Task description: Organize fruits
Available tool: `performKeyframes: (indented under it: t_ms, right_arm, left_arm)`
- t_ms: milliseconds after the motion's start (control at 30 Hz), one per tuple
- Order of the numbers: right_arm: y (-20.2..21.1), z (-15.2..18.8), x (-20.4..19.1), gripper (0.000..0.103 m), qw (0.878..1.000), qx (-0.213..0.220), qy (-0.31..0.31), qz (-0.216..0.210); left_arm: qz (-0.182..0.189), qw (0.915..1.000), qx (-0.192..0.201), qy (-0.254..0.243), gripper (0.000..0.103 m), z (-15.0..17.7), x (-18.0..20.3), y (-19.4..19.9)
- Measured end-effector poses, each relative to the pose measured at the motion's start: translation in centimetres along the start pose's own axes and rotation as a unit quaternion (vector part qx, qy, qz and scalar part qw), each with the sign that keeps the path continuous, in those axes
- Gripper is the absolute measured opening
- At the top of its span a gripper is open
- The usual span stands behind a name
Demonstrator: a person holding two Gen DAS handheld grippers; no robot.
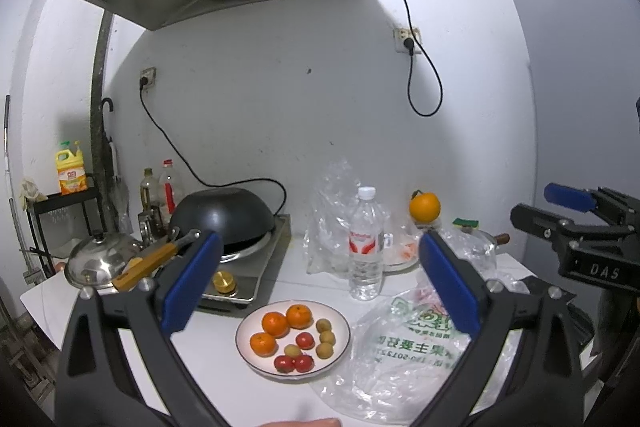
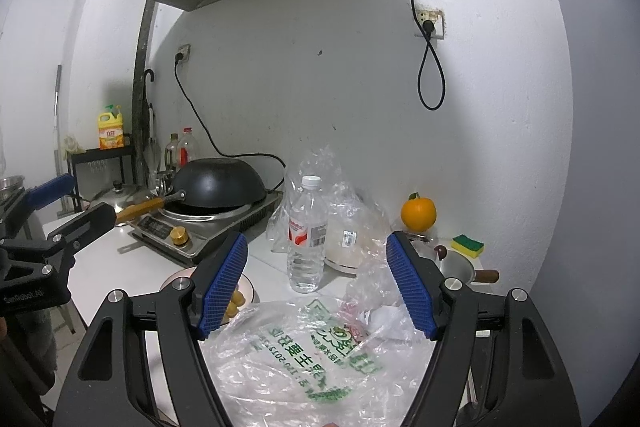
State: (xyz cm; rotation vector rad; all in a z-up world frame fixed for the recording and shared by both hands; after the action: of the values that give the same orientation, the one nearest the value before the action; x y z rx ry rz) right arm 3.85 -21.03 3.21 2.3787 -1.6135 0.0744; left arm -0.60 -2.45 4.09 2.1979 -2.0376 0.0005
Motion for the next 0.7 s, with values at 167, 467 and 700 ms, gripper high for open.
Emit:
performKeyframes:
  t_ms: [167, 467, 700]
  right_arm:
    - [-0.5, 0.2, -0.2, 0.075, 1.0, -0.004, -0.001, -0.005]
    - [-0.7, 0.1, -0.4, 0.075, 1.0, -0.006, -0.003, -0.012]
    - [-2.0, 0.4, 0.3, 0.075, 1.0, -0.022, 0.003, -0.002]
  left_arm:
    - [-0.001, 1.0, 0.0, -0.001, 0.1, 0.0, 0.0, 0.0]
    - [-0.004, 1.0, -0.002, -0.001, 0.1, 0.3, -0.1, -0.4]
    - [-0.011, 0.9998, -0.015, -0.01, 0.1, 0.9, 0.1, -2.3]
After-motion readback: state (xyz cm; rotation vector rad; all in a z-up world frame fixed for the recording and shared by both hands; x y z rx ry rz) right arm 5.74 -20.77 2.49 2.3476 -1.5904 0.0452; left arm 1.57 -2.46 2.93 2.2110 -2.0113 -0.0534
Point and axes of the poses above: each gripper's, at about its wrist camera, not at the fingertips, and y roughly against the way its jaws point, x to its right, z to its underside, the point moved 5 cm from there along -y, roughly the way its jaws point, and after that the axes turned 8 degrees about y, right-handed, at the moved point
